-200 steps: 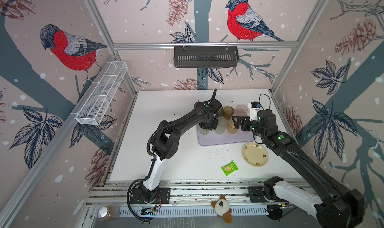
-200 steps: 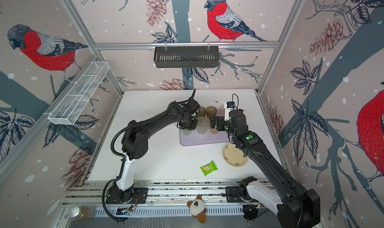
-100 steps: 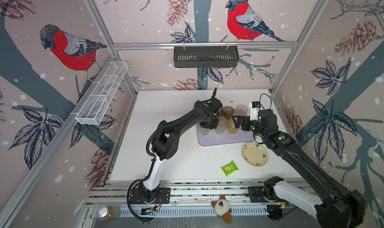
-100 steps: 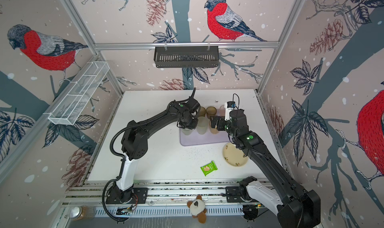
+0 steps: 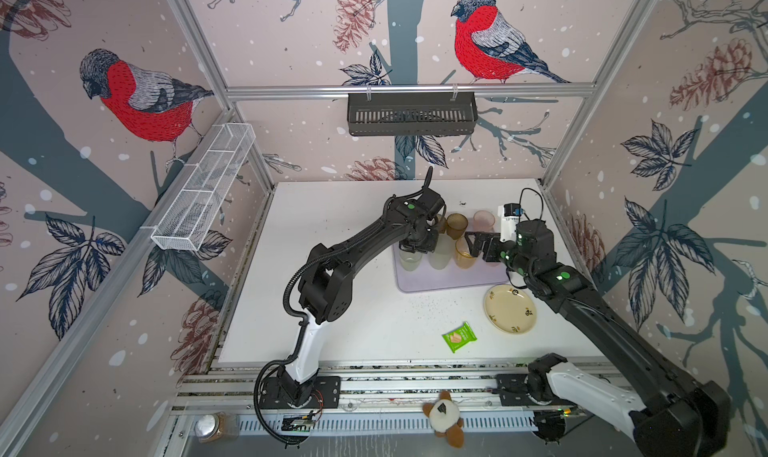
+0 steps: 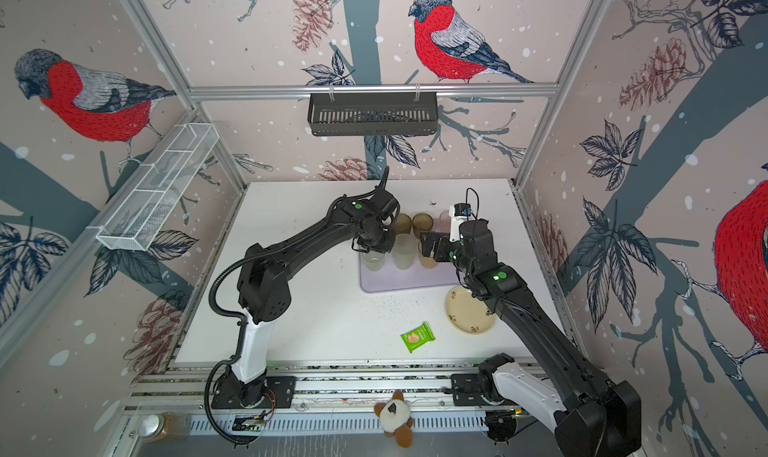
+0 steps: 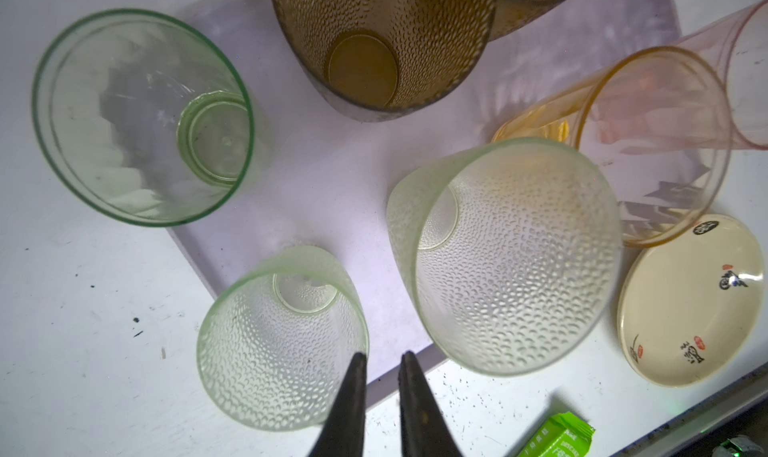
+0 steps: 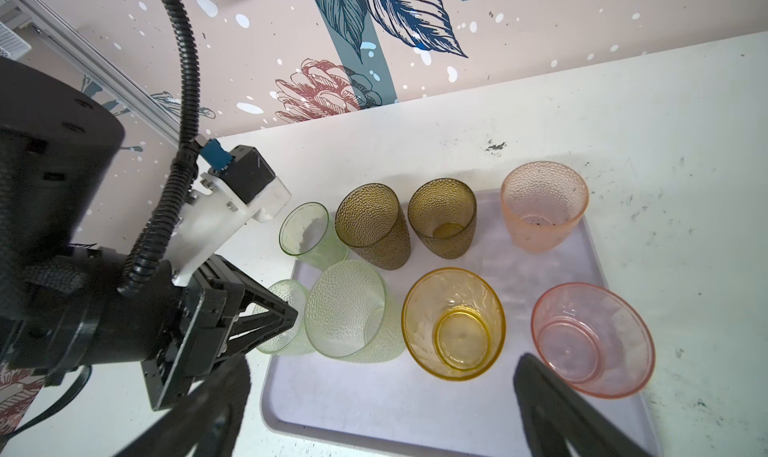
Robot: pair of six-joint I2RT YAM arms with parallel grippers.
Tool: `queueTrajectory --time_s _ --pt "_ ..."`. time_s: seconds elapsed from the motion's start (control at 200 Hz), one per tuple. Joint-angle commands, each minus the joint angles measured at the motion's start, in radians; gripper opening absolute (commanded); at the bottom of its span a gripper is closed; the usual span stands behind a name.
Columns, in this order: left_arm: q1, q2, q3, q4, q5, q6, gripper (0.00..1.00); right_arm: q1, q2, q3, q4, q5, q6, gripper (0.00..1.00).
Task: Place the glasses into the tray
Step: 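Open the left gripper and raise it off the pale green cup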
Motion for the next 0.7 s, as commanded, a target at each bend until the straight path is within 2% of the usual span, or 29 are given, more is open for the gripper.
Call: queueTrajectory --time_s 0.0,0.42,0.695 --pt "0.0 -0.023 0.022 -0.051 -0.022 -0.005 0.23 0.002 -0.004 0.001 0.02 -0.002 0.006 0.99" --pt "0.02 -0.07 0.158 -0.136 -0.05 -0.017 0.29 0.007 0.008 0.019 -0.01 -0.003 -0.02 1.0" --pt "0.075 -0.117 0.151 -0.132 -0.016 -0.031 0.32 0.01 0.017 0.051 -0.051 0.013 -0.08 1.0"
